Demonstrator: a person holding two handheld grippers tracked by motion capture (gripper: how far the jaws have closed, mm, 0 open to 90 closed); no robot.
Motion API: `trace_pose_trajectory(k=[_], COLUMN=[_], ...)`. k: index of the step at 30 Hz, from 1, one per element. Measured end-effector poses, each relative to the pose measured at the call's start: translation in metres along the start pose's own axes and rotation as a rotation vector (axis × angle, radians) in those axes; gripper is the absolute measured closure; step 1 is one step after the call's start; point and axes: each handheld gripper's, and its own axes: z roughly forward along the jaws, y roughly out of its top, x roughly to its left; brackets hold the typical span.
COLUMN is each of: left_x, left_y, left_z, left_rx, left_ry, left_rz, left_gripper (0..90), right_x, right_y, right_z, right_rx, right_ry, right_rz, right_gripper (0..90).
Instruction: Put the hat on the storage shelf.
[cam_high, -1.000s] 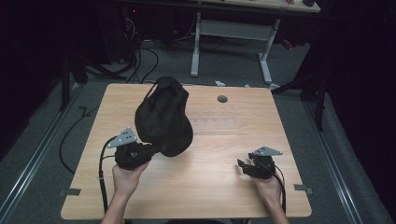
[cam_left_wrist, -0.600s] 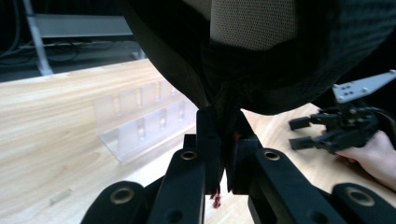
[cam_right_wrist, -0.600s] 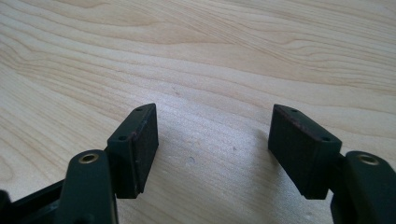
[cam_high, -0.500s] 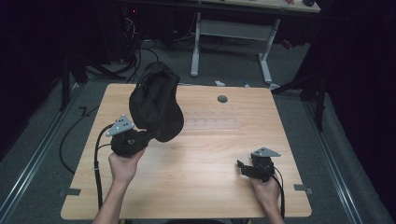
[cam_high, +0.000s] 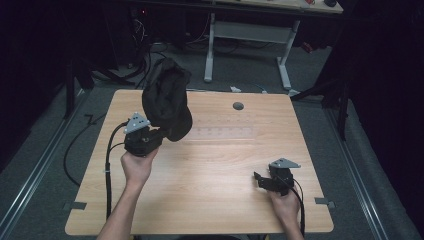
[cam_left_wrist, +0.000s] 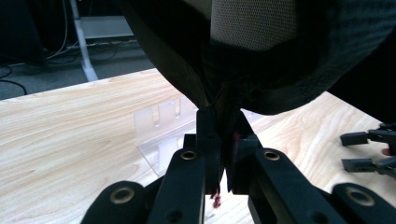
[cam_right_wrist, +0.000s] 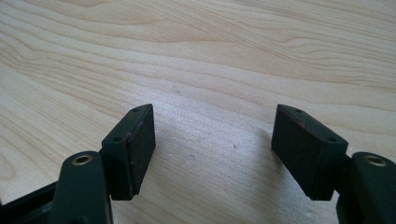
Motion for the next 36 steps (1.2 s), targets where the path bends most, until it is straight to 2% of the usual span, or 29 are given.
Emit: trace_pose_trajectory(k=[5, 6, 11, 18, 36], left_x=[0.005, 0.008, 0.012, 0.018, 0.025], left_y=[-0.001, -0.002, -0.004, -0.011, -0.021], left_z=[0.011, 0.015, 0.020, 0.030, 0.037], left_rx=[-0.008, -0.009, -0.008, 0.007, 0.021], left_ry=[0.031, 0.050, 0.067, 0.098, 0.116], left_rz=[0.010, 0.020, 0.015, 0.035, 0.041], left_gripper=[85.9, 85.9, 85.9, 85.9, 85.8], right_x=[0.000, 0.000, 0.000, 0.000, 0.000], right_y=[0.000, 0.000, 0.000, 0.000, 0.000], right_z=[0.000, 0.000, 0.000, 0.000, 0.000], right_rx=[0.000, 0.000, 0.000, 0.000, 0.000], right_ry=[0.000, 0.000, 0.000, 0.000, 0.000], right_rz=[0.000, 0.000, 0.000, 0.000, -0.001], right_gripper=[30.7, 30.7, 30.7, 30.7, 30.8])
